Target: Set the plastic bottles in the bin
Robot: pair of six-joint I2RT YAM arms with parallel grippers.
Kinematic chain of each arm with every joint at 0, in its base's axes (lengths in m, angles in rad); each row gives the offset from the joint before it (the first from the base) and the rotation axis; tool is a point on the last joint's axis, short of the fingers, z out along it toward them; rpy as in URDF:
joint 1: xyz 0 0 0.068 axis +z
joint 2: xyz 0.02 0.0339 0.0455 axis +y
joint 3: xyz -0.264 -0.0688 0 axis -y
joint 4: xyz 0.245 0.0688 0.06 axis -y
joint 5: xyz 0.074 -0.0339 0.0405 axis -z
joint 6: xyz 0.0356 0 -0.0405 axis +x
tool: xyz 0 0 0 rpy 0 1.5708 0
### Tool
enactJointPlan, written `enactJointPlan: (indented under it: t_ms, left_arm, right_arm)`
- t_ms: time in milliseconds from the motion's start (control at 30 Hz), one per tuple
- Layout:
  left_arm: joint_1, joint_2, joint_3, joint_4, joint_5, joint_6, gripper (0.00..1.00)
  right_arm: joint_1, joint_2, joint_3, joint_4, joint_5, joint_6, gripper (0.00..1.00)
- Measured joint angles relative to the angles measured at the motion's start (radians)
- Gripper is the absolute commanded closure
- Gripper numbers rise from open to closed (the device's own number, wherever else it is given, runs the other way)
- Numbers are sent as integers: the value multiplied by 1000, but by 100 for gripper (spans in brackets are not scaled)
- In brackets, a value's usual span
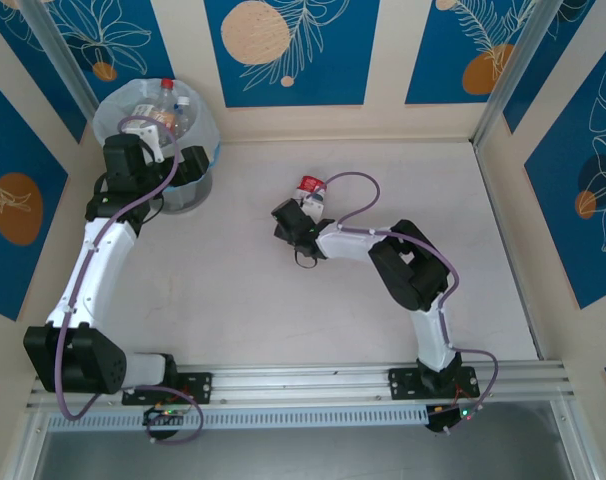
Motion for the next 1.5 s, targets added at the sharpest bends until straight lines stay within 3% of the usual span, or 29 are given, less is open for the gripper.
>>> enactJointPlan:
  t_ms: [333,567,700,967,1167,1500]
  left_arm:
    - [0,0,-13,-2,6,-6,1]
    - [0,0,-13,-8,84,-53,1]
    - [-9,0,-13,-16,145,-87,1]
    - [-88,40,31,-64,328,-112,1]
    - [-163,58,31,-62,364,-121,1]
    - [-191,148,31,13,412,-176,1]
  right_arm:
    - [-5,31,2,1,14,21,57]
    - [-15,31,-8,66,-8,-26,79]
    - [-16,3,-76,132,-20,-87,84]
    - [-17,-246,-278,335,-107,-296,95]
    - [-17,-385,-378,498,-230,-359,100]
    - [-11,-483,-451,641,-491,-373,100]
